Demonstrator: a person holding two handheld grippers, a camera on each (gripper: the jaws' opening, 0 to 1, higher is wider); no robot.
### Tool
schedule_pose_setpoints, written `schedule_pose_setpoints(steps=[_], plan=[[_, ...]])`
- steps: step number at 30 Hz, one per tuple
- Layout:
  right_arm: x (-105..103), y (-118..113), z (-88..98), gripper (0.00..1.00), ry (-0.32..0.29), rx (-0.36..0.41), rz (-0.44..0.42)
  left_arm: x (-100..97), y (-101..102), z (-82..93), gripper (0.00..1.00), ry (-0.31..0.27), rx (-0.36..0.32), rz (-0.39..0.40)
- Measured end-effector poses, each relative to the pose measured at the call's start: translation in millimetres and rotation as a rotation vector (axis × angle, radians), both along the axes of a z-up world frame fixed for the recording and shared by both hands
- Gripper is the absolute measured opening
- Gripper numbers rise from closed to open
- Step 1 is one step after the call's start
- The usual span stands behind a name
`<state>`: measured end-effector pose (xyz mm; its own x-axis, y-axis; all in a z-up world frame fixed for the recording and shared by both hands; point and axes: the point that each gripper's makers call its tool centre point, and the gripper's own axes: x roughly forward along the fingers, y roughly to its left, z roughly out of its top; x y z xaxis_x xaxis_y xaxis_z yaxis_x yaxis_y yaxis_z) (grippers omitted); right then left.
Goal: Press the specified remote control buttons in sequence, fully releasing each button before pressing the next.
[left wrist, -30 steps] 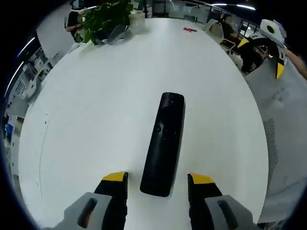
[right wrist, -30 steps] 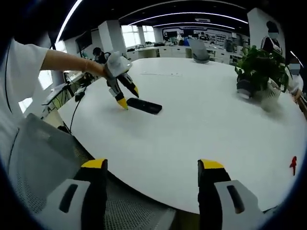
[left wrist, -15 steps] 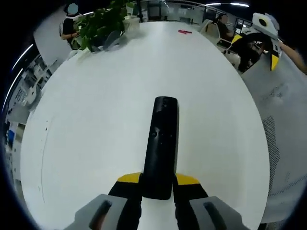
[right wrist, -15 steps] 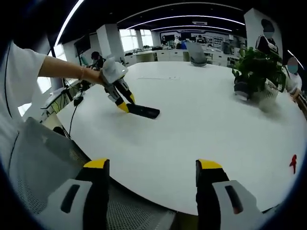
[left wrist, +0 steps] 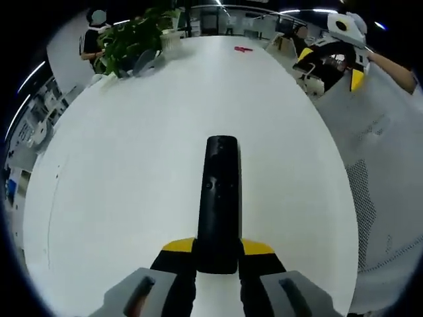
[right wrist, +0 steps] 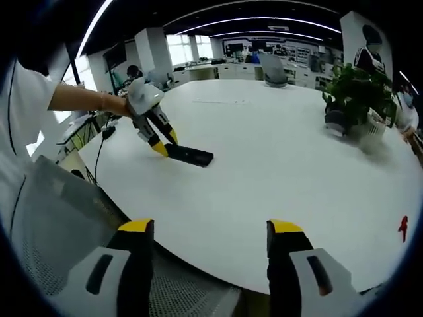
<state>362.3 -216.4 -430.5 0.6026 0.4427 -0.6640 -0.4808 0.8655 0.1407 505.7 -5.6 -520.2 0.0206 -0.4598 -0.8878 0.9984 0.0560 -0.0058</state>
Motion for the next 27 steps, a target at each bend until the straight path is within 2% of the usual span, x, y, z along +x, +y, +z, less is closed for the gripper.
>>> schedule_pose_setpoints(steps=[5, 12, 19, 21, 22, 24, 25, 27], plan=[[-3, 2, -3.4, 0.71, 0.017, -0.012, 0.020, -23.0, 5, 0.9, 0.23, -0.011, -0.011, 0.017], [-7, 4, -7.0, 0.67, 0.039, -0.029, 0.050, -65.4, 7, 2.1, 0.23, 0.020, -0.059, 0.045], [-10, 8, -8.2, 0.65, 0.047, -0.041, 0.083, -103.6, 9, 2.8, 0.23, 0.032, -0.050, -0.017], [-11, 9, -7.7, 0.62, 0.038, -0.072, 0.115, -114.7, 9, 3.1, 0.23, 0.041, -0.052, -0.021], [-12, 8, -8.6, 0.59, 0.039, -0.111, 0.146, -120.1, 9, 3.2, 0.23, 0.045, -0.054, -0.021], [-17, 7, -14.5, 0.57, 0.067, -0.193, 0.202, -131.4, 8, 3.4, 0.23, 0.038, -0.048, -0.038], [-18, 7, -15.7, 0.57, 0.071, -0.209, 0.220, -135.4, 8, 3.3, 0.23, 0.037, -0.045, -0.042], [-24, 13, -20.0, 0.53, 0.094, -0.268, 0.307, -146.1, 8, 3.6, 0.23, 0.041, -0.043, -0.049]])
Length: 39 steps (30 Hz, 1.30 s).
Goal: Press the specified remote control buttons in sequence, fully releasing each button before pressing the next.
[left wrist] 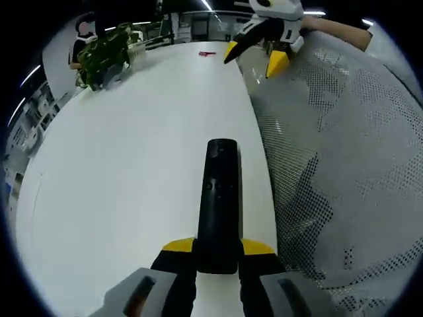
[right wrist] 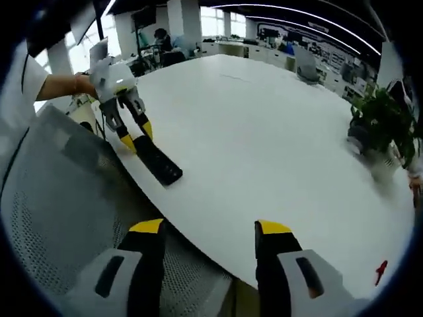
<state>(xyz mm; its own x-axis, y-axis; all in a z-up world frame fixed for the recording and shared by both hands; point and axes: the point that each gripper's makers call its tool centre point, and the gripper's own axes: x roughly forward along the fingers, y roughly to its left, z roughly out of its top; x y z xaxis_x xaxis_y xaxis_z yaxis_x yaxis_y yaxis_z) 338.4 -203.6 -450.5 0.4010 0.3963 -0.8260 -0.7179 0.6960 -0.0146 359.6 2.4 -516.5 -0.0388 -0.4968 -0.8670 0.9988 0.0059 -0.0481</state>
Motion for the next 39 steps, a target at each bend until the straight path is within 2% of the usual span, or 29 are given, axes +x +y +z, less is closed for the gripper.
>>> schedule_pose_setpoints(steps=[3, 6, 10, 12, 14, 19, 23, 28, 32, 35, 39], plan=[[5, 6, 1.4, 0.45, -0.003, 0.001, 0.033, -7.1, -1, 0.6, 0.23, 0.003, -0.005, 0.005], [7, 14, 3.9, 0.41, 0.032, 0.036, 0.061, -11.1, -1, 0.6, 0.23, 0.015, -0.017, 0.028], [13, 28, 7.8, 0.27, 0.049, 0.071, 0.108, -14.0, -2, 0.7, 0.23, 0.014, -0.031, 0.055], [18, 47, 11.5, 0.17, 0.061, 0.124, 0.149, -15.2, -2, 0.3, 0.23, 0.005, -0.038, 0.064], [20, 60, 10.7, 0.12, 0.071, 0.142, 0.183, -15.2, -2, 0.4, 0.23, 0.005, -0.045, 0.070], [21, 91, -3.6, 0.01, 0.112, 0.123, 0.318, -15.0, -2, 0.6, 0.23, 0.002, -0.073, 0.082], [18, 104, -18.3, 0.00, 0.150, 0.099, 0.381, -15.1, -2, 0.8, 0.24, -0.001, -0.095, 0.083], [14, 104, -36.6, 0.00, 0.175, 0.047, 0.419, -14.3, -3, -1.2, 0.24, -0.018, -0.097, 0.068], [12, 102, -45.5, 0.00, 0.176, 0.004, 0.445, -13.6, -3, -2.2, 0.24, -0.018, -0.105, 0.069], [10, 102, -53.0, 0.00, 0.173, -0.055, 0.501, -13.8, -3, -2.6, 0.24, -0.027, -0.107, 0.061], [12, 106, -57.2, 0.00, 0.171, -0.087, 0.533, -13.7, -4, -3.3, 0.24, -0.039, -0.094, 0.047]])
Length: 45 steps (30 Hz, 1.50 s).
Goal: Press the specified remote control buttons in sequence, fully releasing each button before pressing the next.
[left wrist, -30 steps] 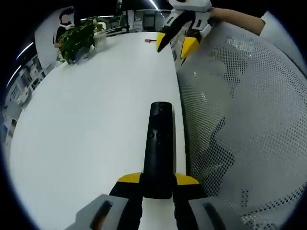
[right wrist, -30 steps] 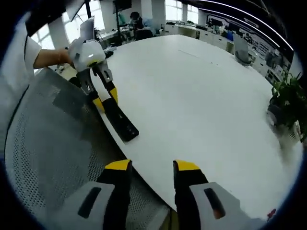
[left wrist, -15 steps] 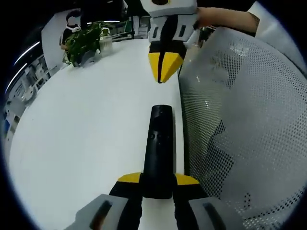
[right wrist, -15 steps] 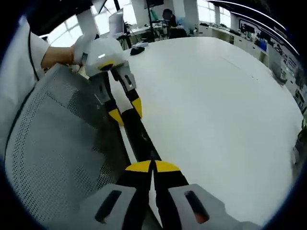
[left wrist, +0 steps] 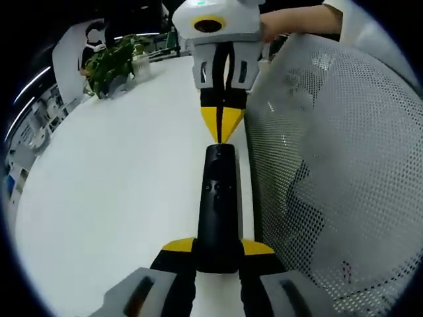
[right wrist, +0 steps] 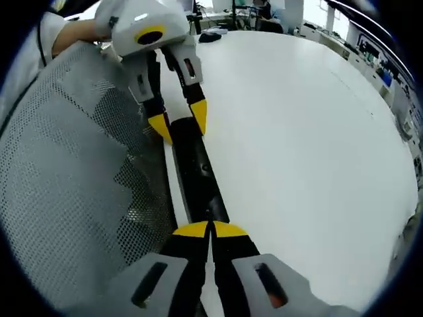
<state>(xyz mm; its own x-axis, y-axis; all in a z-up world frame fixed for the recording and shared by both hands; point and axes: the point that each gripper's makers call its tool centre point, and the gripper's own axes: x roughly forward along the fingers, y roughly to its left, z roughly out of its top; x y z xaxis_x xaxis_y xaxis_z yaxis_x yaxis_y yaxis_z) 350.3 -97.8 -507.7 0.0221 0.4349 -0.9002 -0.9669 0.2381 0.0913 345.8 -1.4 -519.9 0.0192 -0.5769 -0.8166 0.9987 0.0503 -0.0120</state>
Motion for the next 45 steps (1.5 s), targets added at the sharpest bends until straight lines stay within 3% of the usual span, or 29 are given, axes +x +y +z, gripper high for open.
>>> schedule_pose_setpoints(steps=[6, 11, 16, 22, 27, 30, 33, 34, 35, 37, 40, 45], plan=[[2, 0, -2.1, 0.00, -0.024, -0.048, 0.052, 0.5, 0, -0.4, 0.24, 0.003, -0.006, 0.004], [1, 1, -2.9, 0.00, -0.116, -0.128, 0.220, 0.9, 0, -0.5, 0.24, 0.011, -0.010, 0.008], [0, 2, -4.1, 0.00, -0.109, -0.147, 0.280, 0.6, 0, -0.8, 0.24, -0.002, -0.013, -0.012], [2, 2, -3.7, 0.00, -0.048, -0.101, 0.222, 0.9, 0, -0.9, 0.24, 0.002, 0.002, -0.002], [-1, 4, -3.1, 0.00, -0.080, -0.061, 0.214, 0.4, 0, -0.6, 0.24, 0.000, 0.009, -0.001], [1, 6, -2.1, 0.00, -0.069, -0.015, 0.123, 0.3, 0, 0.3, 0.24, 0.005, 0.011, 0.007], [-1, 8, -1.3, 0.00, -0.097, -0.001, 0.151, 0.0, 1, 1.1, 0.24, 0.011, 0.008, 0.014], [-2, 17, 0.6, 0.00, -0.111, 0.050, 0.160, 0.0, 1, 1.3, 0.24, 0.011, 0.006, 0.016], [-4, 16, -1.2, 0.00, -0.101, 0.030, 0.154, -0.4, 2, 1.1, 0.24, 0.013, 0.007, 0.020], [-2, 15, -0.9, 0.00, -0.157, -0.011, 0.227, -0.1, 2, 1.5, 0.24, 0.014, -0.006, 0.022], [-3, 16, -0.5, 0.00, -0.162, -0.024, 0.229, 0.0, 2, 1.9, 0.24, 0.019, -0.017, 0.024], [-4, 17, -1.2, 0.00, -0.212, -0.095, 0.411, -0.5, 2, 1.8, 0.24, 0.013, -0.013, 0.019]])
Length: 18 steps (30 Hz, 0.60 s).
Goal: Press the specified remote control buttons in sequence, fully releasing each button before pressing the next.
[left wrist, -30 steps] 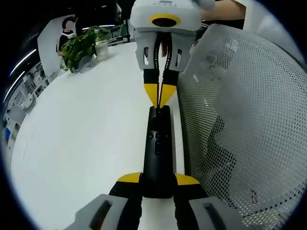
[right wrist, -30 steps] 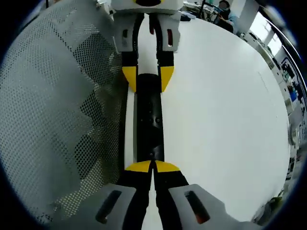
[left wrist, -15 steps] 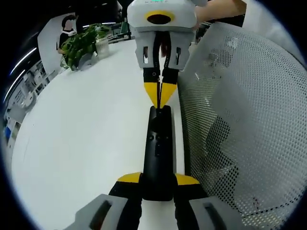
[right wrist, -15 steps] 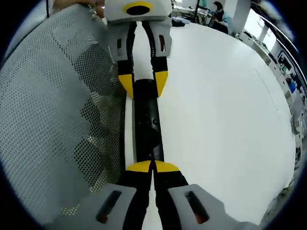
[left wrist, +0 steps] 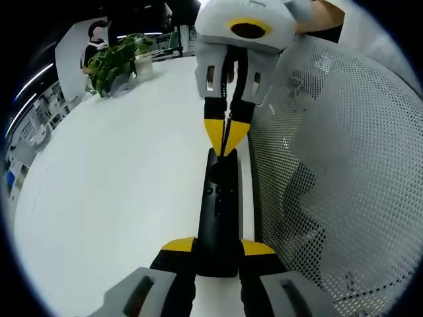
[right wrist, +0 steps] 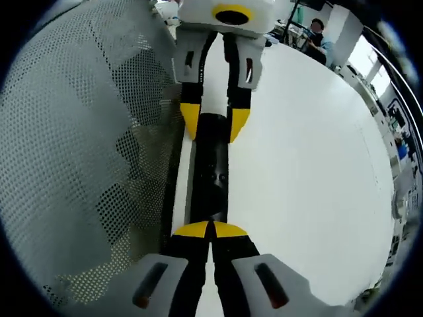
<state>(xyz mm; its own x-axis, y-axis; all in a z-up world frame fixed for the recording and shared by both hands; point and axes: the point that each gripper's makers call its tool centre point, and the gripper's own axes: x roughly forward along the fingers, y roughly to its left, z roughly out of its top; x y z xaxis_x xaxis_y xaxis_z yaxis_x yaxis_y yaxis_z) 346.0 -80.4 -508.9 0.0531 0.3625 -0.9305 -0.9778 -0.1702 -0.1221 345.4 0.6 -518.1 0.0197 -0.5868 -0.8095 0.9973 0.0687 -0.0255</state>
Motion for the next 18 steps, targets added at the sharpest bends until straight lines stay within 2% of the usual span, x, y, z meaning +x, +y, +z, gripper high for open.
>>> schedule_pose_setpoints(steps=[3, 5, 7, 10, 12, 15, 18], plan=[[-0.9, 0.4, -0.6, 0.00, -0.032, -0.039, 0.076, 0.3, 0.0, 0.0, 0.24, 0.009, -0.005, 0.007], [-1.3, 1.0, -1.0, 0.00, -0.034, -0.047, 0.088, 0.9, -0.2, 0.8, 0.24, 0.034, -0.019, 0.029], [0.2, 0.4, -1.0, 0.00, 0.019, -0.030, -0.006, 0.5, -0.3, 0.5, 0.24, 0.028, -0.023, 0.019], [3.8, 0.8, 0.1, 0.00, 0.107, 0.081, -0.185, 0.3, -0.6, 0.3, 0.24, 0.025, -0.031, 0.026], [4.4, -0.4, 1.0, 0.00, 0.128, 0.145, -0.238, 0.5, -0.8, 0.4, 0.24, 0.029, -0.036, 0.030], [2.9, -1.3, 1.7, 0.00, 0.061, 0.144, -0.139, 0.3, -1.2, 0.7, 0.24, 0.030, -0.039, 0.034], [1.4, 1.1, 2.1, 0.00, 0.040, 0.132, -0.123, 0.2, -1.3, 0.7, 0.24, 0.027, -0.040, 0.031]])
